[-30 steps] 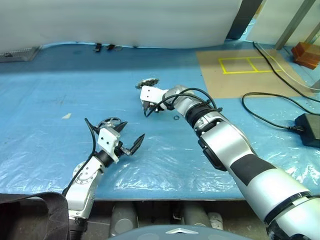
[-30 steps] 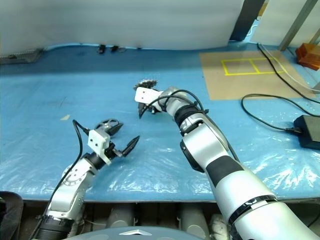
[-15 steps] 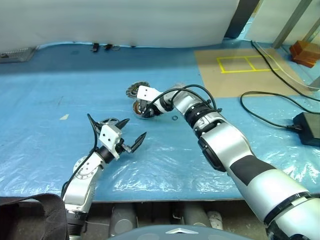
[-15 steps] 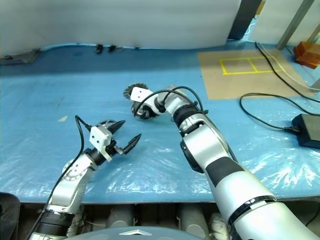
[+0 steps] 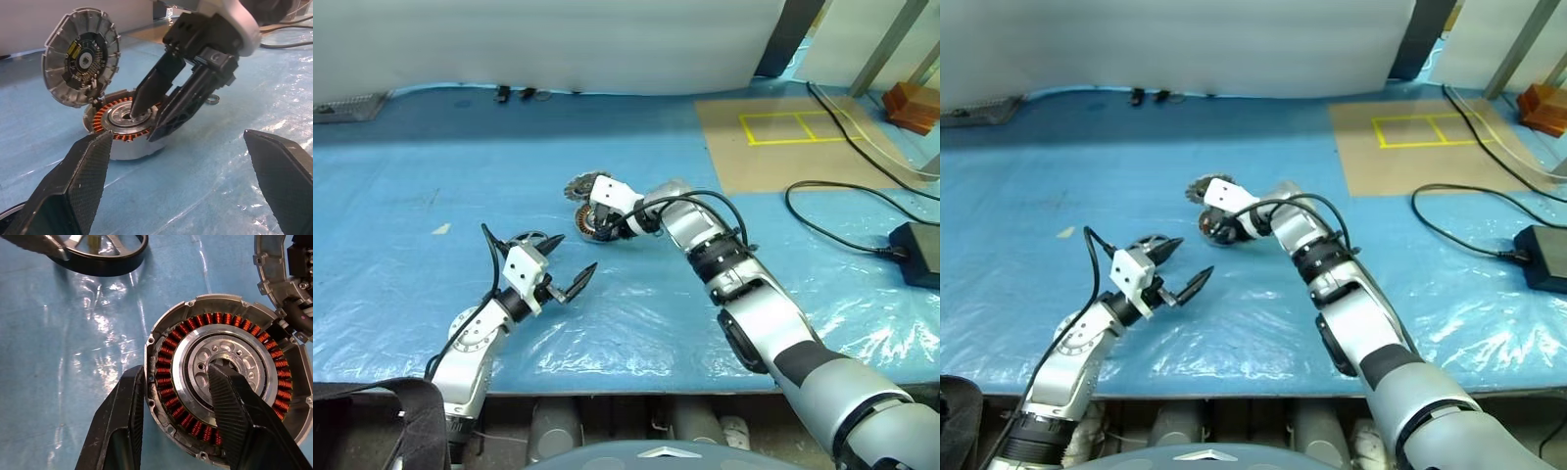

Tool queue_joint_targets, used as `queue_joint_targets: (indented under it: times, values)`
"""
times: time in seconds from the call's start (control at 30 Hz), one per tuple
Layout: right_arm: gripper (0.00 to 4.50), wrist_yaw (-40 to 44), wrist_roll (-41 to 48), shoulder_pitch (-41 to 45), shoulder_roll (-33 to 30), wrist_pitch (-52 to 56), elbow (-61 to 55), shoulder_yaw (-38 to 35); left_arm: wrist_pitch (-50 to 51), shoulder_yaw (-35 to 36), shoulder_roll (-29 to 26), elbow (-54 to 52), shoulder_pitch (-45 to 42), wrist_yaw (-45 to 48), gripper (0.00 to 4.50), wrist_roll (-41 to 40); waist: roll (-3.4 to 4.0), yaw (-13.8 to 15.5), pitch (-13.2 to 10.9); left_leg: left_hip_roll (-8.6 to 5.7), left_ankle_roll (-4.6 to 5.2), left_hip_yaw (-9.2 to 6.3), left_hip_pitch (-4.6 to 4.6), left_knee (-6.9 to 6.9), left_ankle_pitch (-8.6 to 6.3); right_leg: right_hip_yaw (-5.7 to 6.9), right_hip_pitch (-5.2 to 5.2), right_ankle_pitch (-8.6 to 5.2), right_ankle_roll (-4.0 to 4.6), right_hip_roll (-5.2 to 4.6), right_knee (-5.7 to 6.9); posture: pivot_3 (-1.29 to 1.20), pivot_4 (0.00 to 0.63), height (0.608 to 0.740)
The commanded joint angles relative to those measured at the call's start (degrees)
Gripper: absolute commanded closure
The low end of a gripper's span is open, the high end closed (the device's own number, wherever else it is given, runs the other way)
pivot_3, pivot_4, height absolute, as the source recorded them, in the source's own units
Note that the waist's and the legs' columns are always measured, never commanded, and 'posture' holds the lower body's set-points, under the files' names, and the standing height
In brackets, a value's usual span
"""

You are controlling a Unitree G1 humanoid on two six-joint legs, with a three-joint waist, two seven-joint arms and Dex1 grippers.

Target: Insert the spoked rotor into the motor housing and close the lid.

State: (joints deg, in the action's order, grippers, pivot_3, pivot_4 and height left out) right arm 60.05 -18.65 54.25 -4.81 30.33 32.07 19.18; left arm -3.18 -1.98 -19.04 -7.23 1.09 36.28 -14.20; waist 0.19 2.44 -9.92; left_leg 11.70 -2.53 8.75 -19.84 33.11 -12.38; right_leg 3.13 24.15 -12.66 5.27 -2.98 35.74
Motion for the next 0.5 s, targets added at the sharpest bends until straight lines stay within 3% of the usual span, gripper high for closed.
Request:
queue_joint_targets:
  times: [0.03, 0.33, 0.5]
  values:
    - [2.83, 2.4, 1.4, -5.9, -0.8, 9.1, -7.7, 3.8, -0.3, 0.2, -0.4, -1.7, 0.3, 0.5, 0.00, -0.6, -0.01, 0.0, 0.0, 0.00, -0.01, 0.00, 0.00, -0.01, 0.00, 0.00, 0.00, 0.00, -0.01, 0.00, -0.01, 0.00, 0.150, 0.740]
    - [2.83, 0.0, 3.2, -10.6, -4.5, 15.4, -18.9, 7.5, -0.4, 0.0, -0.2, -0.5, -0.6, 1.4, 0.00, -0.6, -0.02, 0.0, 0.0, -0.04, -0.20, -0.06, 0.11, -0.06, 0.10, -0.01, -0.10, -0.02, -0.06, 0.00, -0.07, 0.00, 0.150, 0.740]
    - [1.20, -2.8, 5.6, -11.8, -5.3, 13.4, -21.1, 6.0, -0.3, -0.5, -0.1, 0.6, -1.3, 2.0, 0.00, -0.5, -0.03, 0.0, 0.0, -0.05, -0.25, -0.06, 0.12, -0.09, 0.13, -0.01, -0.13, -0.02, -0.07, 0.00, -0.11, 0.00, 0.150, 0.740]
